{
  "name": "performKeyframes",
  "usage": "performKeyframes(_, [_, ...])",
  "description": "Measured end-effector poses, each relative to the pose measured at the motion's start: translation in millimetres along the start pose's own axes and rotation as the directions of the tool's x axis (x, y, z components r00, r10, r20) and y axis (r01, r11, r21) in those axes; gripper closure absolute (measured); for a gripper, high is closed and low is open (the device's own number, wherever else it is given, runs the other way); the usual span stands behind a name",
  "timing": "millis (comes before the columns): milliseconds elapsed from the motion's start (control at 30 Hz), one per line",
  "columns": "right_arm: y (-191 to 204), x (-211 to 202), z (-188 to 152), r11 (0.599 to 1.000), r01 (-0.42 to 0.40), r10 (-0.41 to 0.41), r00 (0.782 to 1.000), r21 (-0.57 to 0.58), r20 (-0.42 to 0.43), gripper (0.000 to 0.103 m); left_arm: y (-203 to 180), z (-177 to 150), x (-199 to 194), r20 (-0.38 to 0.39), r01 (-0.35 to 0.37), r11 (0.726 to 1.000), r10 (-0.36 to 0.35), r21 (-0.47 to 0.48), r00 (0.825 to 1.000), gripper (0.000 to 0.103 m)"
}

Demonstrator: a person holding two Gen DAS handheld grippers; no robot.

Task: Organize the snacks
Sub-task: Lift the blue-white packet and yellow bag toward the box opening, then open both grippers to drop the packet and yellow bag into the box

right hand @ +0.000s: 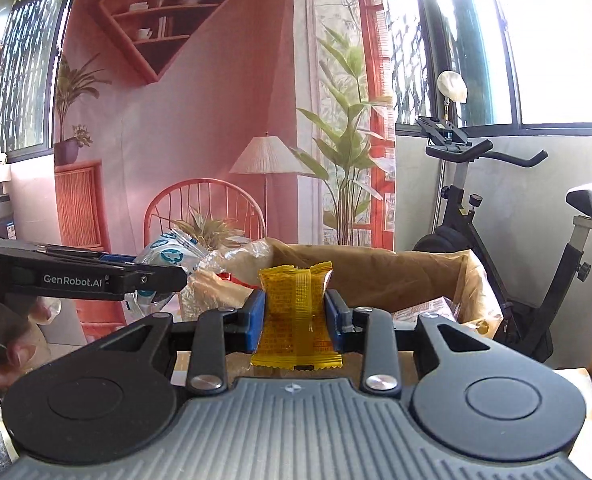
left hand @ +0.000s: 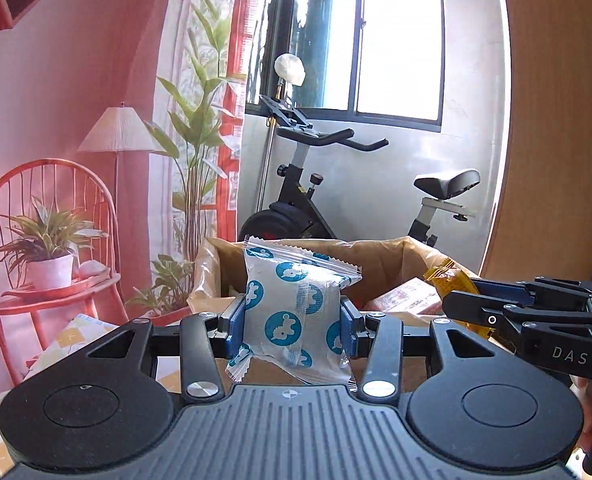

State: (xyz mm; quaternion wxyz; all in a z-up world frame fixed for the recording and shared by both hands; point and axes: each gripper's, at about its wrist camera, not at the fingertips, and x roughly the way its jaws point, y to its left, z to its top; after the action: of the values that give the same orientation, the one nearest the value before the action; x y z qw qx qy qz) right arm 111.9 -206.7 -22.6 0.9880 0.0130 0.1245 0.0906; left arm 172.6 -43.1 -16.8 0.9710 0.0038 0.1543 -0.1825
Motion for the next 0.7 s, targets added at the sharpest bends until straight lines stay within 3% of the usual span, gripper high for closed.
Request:
performKeyframes(200, [-29, 64, 25, 0.997, 0.079, -0.081, 0.99, -0.019, -0.114, 0.069, -5, 30, 66, -0.045, -0.007, 1.0, 0.008, 0.016, 0.999, 0.054])
performKeyframes(367, [-52, 99, 21, 0.99, 0.138, -0.134, 0.969, 0.007, -0.208, 0.069, -5, 34, 110, -0.103, -0.027, 0.999, 0.03, 0.032, 0.994, 0.054])
performKeyframes(467, [-59, 105, 15, 0.986, 0.163, -0.151, 0.959, 0.031, -0.24, 0.068, -3, 31, 119, -0.133, -0.036, 0.999, 0.04, 0.032, 0.99, 0.051])
performKeyframes(567, [-58, 100, 13, 0.985, 0.171, -0.159, 0.957, 0.026, -0.243, 0.065, 1, 27, 112, -0.123, -0.036, 0.999, 0.037, 0.008, 0.992, 0.038])
performKeyframes(700, [-55, 89, 15, 0.985, 0.17, -0.16, 0.958, 0.02, -0.237, 0.053, 0, 25, 100, -0.105, -0.05, 0.998, 0.055, 0.043, 0.993, 0.034])
